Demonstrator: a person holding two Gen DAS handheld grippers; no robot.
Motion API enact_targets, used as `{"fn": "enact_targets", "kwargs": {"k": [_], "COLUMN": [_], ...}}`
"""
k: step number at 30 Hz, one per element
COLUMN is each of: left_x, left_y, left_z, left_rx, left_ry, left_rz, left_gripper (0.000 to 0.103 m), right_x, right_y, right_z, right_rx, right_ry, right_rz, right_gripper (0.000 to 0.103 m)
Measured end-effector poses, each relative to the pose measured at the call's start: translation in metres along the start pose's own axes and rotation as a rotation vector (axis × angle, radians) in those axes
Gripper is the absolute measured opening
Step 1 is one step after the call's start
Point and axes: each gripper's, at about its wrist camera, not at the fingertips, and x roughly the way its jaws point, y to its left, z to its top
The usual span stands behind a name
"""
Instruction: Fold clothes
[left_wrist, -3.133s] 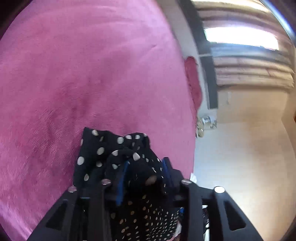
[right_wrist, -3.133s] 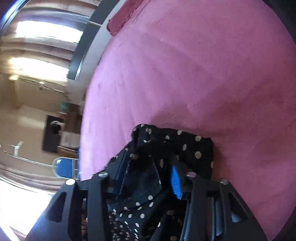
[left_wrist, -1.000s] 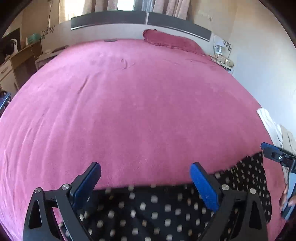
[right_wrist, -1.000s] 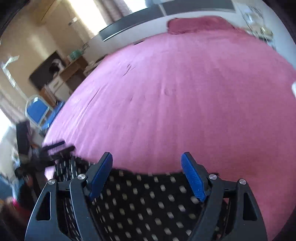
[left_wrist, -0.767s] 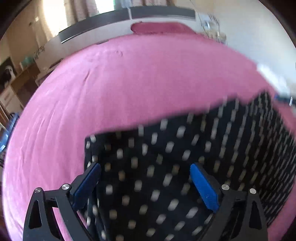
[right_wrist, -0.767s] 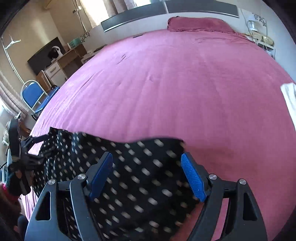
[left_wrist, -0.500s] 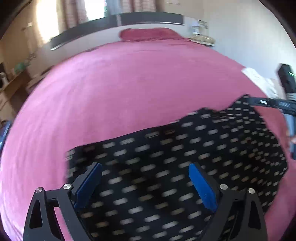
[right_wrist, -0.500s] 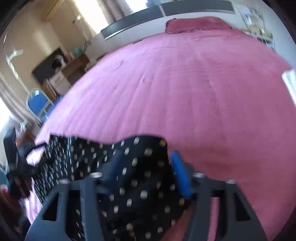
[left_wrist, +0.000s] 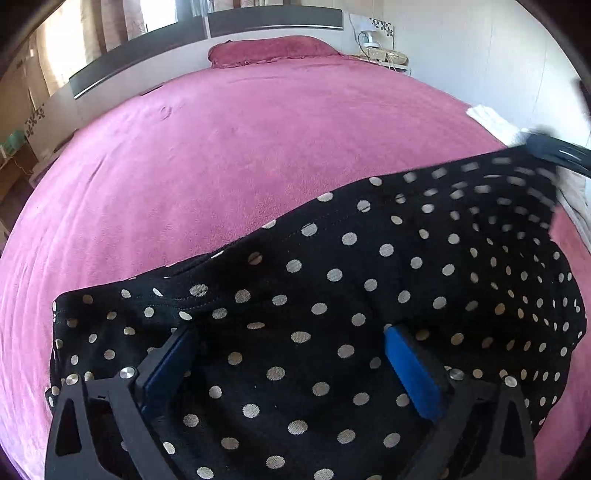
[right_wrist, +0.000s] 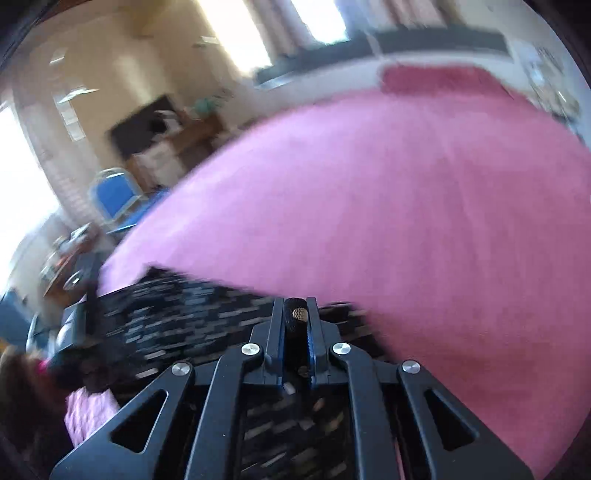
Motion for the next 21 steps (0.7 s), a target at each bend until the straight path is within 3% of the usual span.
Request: {"fn": "enact_targets", "kwargs": {"k": [4, 10, 15, 21], "left_x": [-0.006, -0.022, -0.025, -0.035], "left_y": [0.003, -0.001, -0.003, -0.004], "left_z": [-0.011, -0.021, -0.021, -0.019], "left_rx": [0.000, -0.017, -0.038, -0.056], "left_ry": [-0.005, -0.014, -0.013, 0.023], "left_rz": [0.006, 0.019, 0.028, 0.024], "left_gripper": [0.103, 0.103, 0.103, 0.103], "right_x": [-0.017, -0.014, -0.016, -0.006], "right_y": [0.048, 0.062, 0.045, 0.010], "right_z": [-0.030, -0.061, -0.066, -0.025], "right_rx": [-0.094, -0.080, -0.064, -0.096], "right_ry": [0.043, 0.100, 0.119, 0.103], "right_rz": [0.074, 0.127, 0.050, -0.070], "right_gripper": [0.009, 0.009, 0.009, 0.009]}}
